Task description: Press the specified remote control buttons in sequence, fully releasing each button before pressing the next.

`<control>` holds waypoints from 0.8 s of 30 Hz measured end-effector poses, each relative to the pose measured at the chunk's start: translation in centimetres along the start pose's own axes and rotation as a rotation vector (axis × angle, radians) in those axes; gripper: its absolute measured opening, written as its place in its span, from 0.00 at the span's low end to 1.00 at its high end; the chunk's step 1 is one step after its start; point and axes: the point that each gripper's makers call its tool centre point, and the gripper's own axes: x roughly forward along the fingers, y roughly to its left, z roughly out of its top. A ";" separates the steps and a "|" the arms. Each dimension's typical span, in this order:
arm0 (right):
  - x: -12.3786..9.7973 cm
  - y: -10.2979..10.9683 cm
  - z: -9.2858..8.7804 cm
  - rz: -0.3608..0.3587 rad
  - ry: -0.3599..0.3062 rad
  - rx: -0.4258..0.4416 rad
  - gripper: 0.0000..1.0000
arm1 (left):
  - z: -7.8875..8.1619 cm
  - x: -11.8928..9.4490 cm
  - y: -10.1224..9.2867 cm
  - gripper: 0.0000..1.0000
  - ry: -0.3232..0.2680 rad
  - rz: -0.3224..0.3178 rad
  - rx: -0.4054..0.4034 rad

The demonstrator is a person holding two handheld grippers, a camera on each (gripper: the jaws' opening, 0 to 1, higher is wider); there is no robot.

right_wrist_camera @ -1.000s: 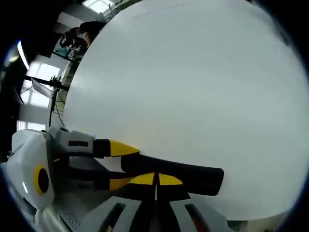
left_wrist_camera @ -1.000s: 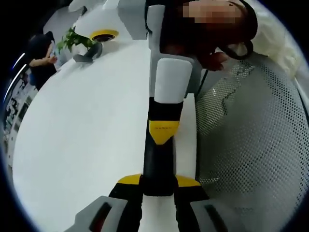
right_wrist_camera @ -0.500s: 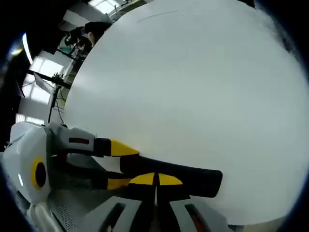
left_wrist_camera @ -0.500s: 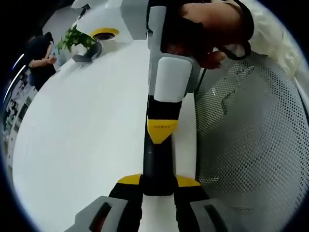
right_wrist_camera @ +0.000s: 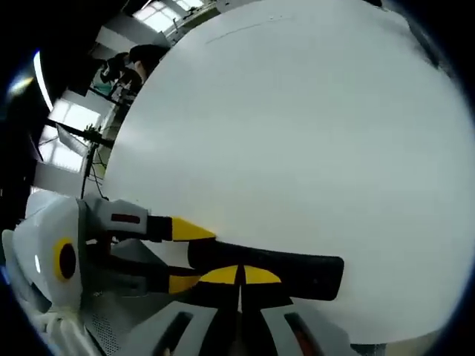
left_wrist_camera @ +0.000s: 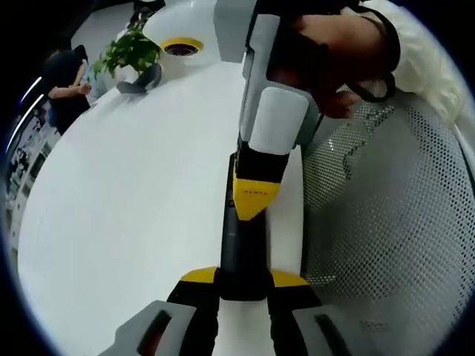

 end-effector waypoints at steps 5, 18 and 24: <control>-0.1 0.7 0.3 0.005 -0.018 -0.014 0.00 | 0.0 0.0 0.0 0.24 -0.003 0.002 -0.008; 1.0 1.3 0.2 -0.017 0.005 -0.079 0.00 | 0.1 0.0 0.0 0.24 -0.009 0.004 -0.024; 0.8 1.3 0.2 -0.044 -0.012 -0.107 0.00 | 0.1 0.1 0.0 0.24 -0.007 0.021 -0.005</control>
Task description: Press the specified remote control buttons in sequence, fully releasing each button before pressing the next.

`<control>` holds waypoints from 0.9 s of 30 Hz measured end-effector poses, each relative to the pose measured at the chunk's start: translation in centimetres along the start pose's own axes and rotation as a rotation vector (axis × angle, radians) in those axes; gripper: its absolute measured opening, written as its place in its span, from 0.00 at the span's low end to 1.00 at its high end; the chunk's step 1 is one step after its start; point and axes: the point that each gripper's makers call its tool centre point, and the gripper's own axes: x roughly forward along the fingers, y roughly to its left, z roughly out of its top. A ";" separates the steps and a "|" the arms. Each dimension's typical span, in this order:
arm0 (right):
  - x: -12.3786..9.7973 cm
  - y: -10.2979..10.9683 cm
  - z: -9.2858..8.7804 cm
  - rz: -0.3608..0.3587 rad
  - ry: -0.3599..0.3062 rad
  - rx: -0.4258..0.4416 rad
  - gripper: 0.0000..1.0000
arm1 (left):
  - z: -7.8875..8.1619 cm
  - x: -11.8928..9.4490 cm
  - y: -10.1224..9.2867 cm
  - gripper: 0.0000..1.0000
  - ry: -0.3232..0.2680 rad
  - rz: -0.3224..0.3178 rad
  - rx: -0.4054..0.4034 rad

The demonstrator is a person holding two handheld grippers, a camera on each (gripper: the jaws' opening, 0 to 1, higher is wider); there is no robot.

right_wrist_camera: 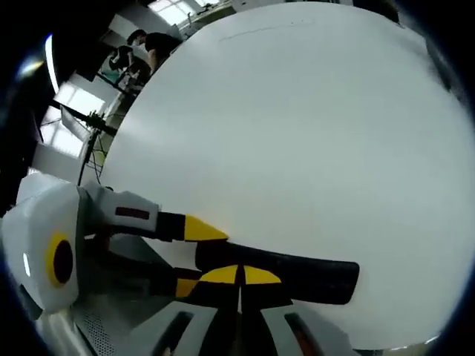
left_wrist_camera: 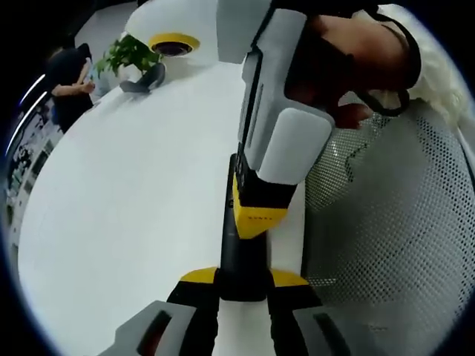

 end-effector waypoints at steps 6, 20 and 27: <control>0.0 -0.1 0.0 -0.008 -0.019 -0.005 0.00 | 0.0 0.0 0.0 0.24 -0.020 0.001 0.003; 0.1 0.2 -0.2 0.001 0.011 -0.026 0.00 | 0.1 0.0 0.0 0.24 -0.024 0.000 0.001; 0.0 0.4 -0.3 -0.037 0.025 -0.120 0.00 | 0.1 0.0 0.1 0.24 -0.029 0.000 -0.005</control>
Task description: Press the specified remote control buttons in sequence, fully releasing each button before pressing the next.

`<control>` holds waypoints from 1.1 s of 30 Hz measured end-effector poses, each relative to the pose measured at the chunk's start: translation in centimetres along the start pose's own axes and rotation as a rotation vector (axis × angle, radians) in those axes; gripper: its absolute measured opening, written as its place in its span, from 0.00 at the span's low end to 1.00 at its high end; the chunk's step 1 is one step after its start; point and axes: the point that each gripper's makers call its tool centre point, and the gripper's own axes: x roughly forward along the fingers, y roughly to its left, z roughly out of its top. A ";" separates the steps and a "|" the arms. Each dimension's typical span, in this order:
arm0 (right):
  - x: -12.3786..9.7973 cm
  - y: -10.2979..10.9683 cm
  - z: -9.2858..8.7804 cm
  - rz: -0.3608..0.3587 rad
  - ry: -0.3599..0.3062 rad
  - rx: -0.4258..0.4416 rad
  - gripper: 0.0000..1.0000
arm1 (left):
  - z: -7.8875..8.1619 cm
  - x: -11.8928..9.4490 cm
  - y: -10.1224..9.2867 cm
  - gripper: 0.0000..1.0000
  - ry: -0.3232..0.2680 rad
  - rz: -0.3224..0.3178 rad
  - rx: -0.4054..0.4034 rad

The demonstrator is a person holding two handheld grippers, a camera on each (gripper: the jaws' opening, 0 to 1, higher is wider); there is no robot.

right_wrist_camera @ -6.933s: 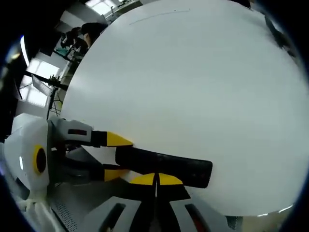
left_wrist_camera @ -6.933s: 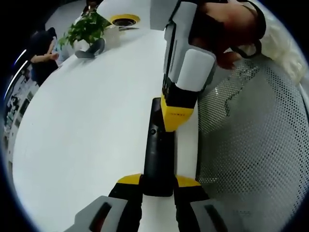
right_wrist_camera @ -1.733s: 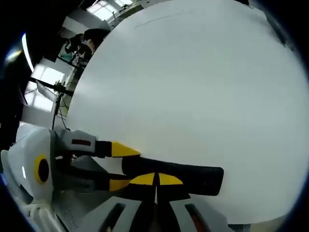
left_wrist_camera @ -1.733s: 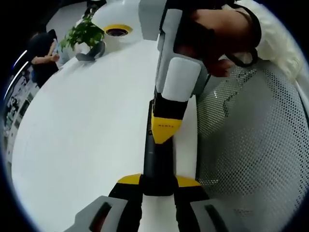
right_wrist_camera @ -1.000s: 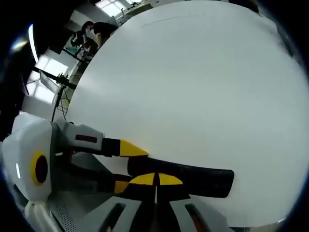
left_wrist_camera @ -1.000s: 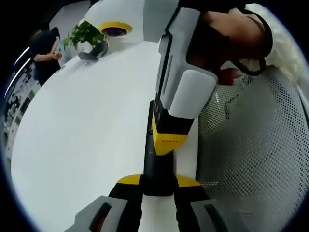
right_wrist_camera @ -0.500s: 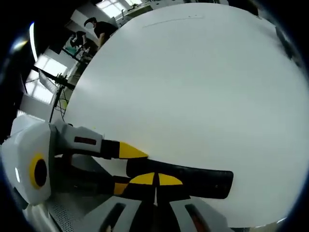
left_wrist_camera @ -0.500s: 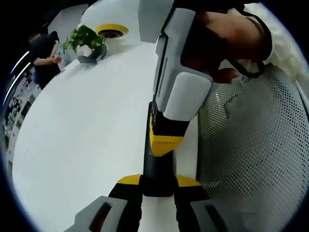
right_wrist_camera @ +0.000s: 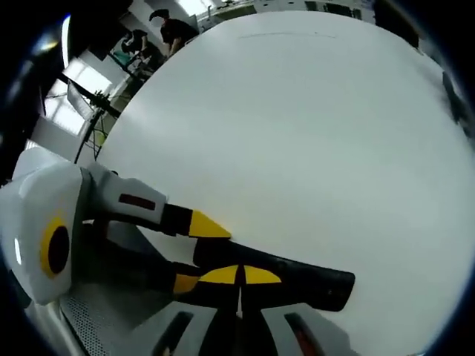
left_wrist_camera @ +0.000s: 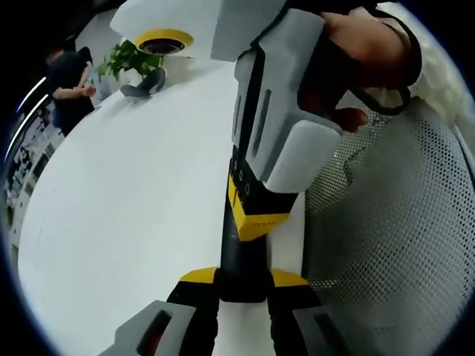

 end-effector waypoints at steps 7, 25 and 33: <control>-0.4 -0.1 0.1 0.024 -0.041 -0.016 0.00 | 0.0 0.0 0.0 0.24 -0.006 -0.002 -0.009; -10.1 -0.4 5.9 -0.051 -0.577 -0.180 0.04 | 0.1 0.0 0.0 0.24 -0.043 -0.010 0.028; -13.9 -0.9 6.8 -0.083 -0.734 -0.163 0.26 | 0.3 0.1 0.2 0.24 -0.058 -0.009 0.024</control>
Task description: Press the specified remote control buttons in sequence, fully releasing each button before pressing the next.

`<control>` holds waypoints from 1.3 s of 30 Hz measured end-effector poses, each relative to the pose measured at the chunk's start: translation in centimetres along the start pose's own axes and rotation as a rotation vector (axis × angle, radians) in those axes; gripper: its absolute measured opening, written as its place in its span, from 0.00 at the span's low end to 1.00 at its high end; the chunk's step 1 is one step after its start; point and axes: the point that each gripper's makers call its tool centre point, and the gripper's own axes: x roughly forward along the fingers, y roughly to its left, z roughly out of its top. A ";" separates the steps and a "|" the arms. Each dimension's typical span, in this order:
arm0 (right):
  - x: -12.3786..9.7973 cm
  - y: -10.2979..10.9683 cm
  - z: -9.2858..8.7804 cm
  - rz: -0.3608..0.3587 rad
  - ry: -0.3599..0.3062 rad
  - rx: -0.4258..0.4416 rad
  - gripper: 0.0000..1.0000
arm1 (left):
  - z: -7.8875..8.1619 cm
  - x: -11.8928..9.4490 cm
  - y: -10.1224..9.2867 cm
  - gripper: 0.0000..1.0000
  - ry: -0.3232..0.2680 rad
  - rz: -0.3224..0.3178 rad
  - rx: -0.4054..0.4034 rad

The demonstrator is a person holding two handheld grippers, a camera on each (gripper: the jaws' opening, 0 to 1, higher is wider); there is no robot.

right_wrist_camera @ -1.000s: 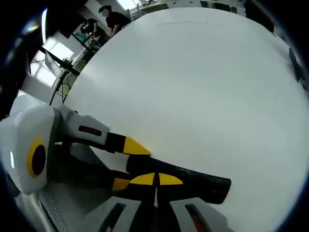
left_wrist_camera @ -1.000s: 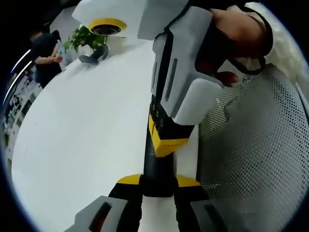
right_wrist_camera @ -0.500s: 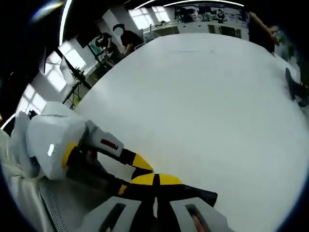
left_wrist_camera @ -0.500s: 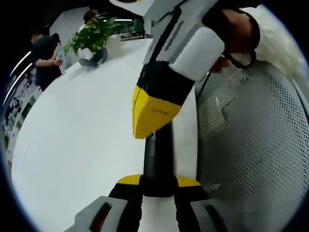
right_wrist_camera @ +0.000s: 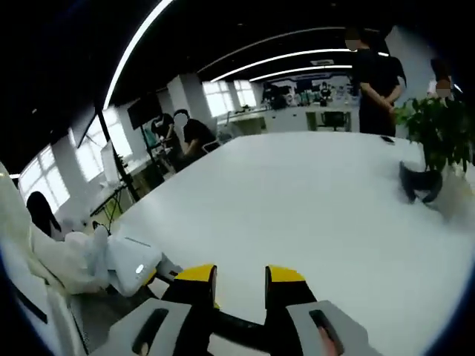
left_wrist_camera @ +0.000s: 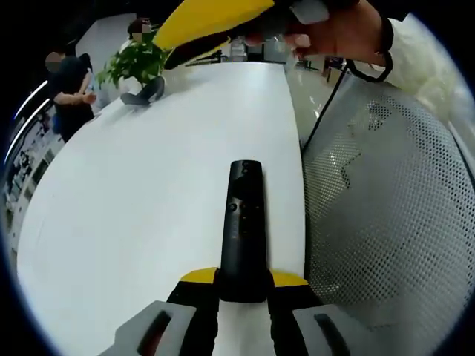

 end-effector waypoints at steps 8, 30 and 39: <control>-1.4 -0.8 2.3 -0.027 -0.119 -0.023 0.55 | 0.3 0.1 0.7 0.24 -0.003 -0.019 -0.001; -3.7 -4.9 3.5 -0.209 -0.196 -0.057 0.88 | 1.0 0.2 5.3 0.23 0.042 -0.061 0.062; -3.9 -5.1 2.4 -0.238 -0.176 -0.051 0.95 | 1.4 -0.1 8.5 0.23 0.066 -0.055 0.108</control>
